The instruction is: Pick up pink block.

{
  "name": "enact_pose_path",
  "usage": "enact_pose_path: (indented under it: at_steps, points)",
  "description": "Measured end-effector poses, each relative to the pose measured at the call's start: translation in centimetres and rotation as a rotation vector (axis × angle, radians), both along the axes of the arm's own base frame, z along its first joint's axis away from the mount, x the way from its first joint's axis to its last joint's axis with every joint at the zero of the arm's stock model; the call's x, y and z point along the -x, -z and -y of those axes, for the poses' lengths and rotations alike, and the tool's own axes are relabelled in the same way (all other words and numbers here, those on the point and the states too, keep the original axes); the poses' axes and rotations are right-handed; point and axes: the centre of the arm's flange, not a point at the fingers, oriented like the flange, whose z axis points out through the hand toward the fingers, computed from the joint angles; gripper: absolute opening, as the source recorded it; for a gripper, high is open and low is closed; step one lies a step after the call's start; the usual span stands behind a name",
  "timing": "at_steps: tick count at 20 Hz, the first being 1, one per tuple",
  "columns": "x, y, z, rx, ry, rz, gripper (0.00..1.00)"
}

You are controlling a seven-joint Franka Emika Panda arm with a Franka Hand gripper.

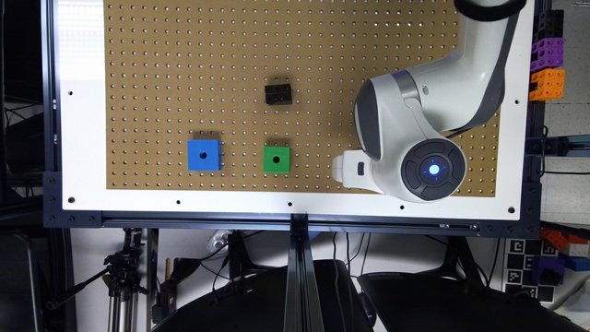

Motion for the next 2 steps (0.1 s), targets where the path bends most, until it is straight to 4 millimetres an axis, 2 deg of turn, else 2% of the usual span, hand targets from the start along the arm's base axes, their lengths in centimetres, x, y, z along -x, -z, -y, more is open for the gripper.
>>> enact_pose_path:
  at_steps: [2]
  points:
    - [0.00, 0.00, 0.00, 0.000, 0.000, 0.000, 0.00]
